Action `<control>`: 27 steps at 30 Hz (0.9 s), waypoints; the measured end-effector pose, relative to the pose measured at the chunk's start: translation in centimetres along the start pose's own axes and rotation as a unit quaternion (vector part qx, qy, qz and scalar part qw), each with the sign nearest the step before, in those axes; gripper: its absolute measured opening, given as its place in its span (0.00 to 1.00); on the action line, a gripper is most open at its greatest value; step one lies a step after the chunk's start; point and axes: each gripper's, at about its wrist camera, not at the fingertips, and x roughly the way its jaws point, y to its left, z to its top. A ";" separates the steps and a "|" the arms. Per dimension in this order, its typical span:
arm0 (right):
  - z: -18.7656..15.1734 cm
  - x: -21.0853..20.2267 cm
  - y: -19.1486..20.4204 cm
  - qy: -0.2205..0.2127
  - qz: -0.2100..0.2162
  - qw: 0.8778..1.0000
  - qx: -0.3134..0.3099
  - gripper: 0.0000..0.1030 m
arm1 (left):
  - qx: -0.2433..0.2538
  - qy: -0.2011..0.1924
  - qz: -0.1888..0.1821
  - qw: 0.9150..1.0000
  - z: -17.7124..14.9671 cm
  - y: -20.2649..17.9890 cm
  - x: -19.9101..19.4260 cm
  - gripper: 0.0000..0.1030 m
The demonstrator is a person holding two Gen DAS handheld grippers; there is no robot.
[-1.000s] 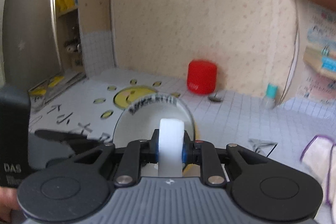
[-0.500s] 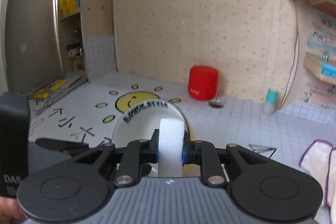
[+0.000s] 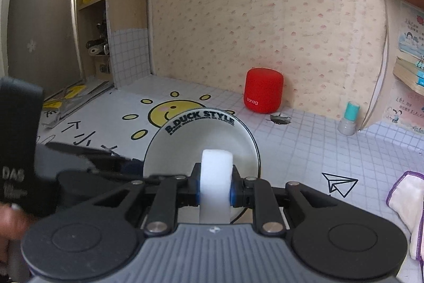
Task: Clean bowl
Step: 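Rotate the bowl with the left gripper while the right gripper rubs the sponge around the inner wall, then hold the bowl with the left gripper while the right gripper scrubs the bowl bottom with the sponge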
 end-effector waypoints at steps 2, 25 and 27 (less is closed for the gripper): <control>-0.1 0.0 0.2 0.003 0.002 1.000 -0.004 0.17 | -0.002 -0.001 -0.002 1.000 0.1 0.2 0.1 0.35; 1.4 -0.4 0.4 -0.029 0.003 1.000 0.006 0.18 | 0.019 -0.004 0.004 1.000 -1.4 -1.7 -0.9 0.35; 1.5 -0.6 0.4 -0.032 -0.005 0.999 0.004 0.18 | 0.018 -0.005 0.005 1.000 -1.5 -1.7 -0.9 0.35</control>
